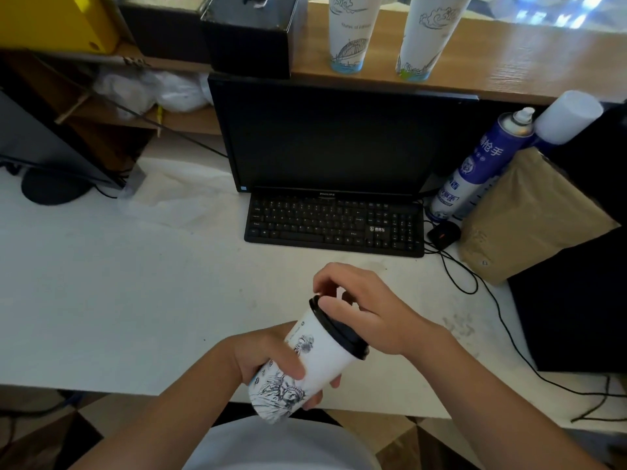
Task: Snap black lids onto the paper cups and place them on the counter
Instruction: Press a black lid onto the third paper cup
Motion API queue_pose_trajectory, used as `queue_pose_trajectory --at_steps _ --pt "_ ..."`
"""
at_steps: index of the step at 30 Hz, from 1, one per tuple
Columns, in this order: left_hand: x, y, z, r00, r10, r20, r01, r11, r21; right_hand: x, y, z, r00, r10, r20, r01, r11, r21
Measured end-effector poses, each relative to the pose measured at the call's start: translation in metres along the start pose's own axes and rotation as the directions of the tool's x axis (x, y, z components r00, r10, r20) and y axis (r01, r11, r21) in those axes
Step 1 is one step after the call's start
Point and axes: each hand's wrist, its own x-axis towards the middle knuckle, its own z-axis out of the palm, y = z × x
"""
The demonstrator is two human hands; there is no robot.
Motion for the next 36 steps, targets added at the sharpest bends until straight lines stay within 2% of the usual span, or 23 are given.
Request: queue_pose_trajectory --at_steps 2,5,12,15,20,25,28,30,31,32,34,36 --pt "0.001 -0.003 0.000 0.998 0.046 0.053 -0.041 0.995 -0.086 -0.003 -0.001 0.001 0.999 -0.042 -0.034 0.041 0.999 -0.027" --pt "0.003 -0.003 -0.001 0.997 0.069 0.028 -0.065 0.991 -0.117 -0.003 -0.002 0.002 0.997 -0.019 -0.077 0.017 0.999 -0.029" --pt "-0.002 0.007 0.006 0.976 0.085 -0.198 -0.079 0.996 0.037 0.003 -0.004 -0.004 0.999 0.024 -0.031 -0.025 1.000 -0.019" --pt "-0.009 0.016 0.009 0.943 0.089 -0.319 -0.032 0.983 0.181 0.007 -0.006 -0.004 0.999 0.013 -0.029 -0.014 0.999 -0.036" --pt "-0.014 0.029 0.018 0.798 0.233 -0.556 0.130 0.834 0.536 0.011 -0.008 -0.004 0.998 0.006 -0.059 -0.009 0.999 -0.038" --pt "-0.013 0.025 0.020 0.683 0.331 -0.651 0.316 0.669 0.672 0.015 -0.004 0.001 0.993 0.066 -0.101 -0.071 0.996 -0.047" --pt "-0.010 0.021 0.020 0.568 0.481 -0.668 0.499 0.444 0.744 0.018 0.002 0.009 0.975 0.162 -0.152 -0.168 0.985 -0.029" --pt "-0.005 0.014 0.016 0.474 0.653 -0.590 0.577 0.275 0.769 0.020 0.004 0.016 0.945 0.231 -0.231 -0.235 0.972 0.012" --pt "-0.002 0.010 0.013 0.440 0.721 -0.536 0.585 0.223 0.780 0.021 0.004 0.019 0.928 0.262 -0.264 -0.266 0.964 0.020" --pt "0.001 0.006 0.011 0.414 0.761 -0.500 0.569 0.213 0.794 0.023 0.004 0.022 0.915 0.283 -0.288 -0.293 0.956 0.010" --pt "0.002 0.002 0.010 0.385 0.770 -0.509 0.514 0.280 0.811 0.025 -0.001 0.024 0.907 0.287 -0.309 -0.316 0.948 -0.047" --pt "-0.001 0.003 0.010 0.415 0.714 -0.563 0.456 0.373 0.808 0.025 -0.007 0.022 0.919 0.250 -0.306 -0.289 0.953 -0.091"
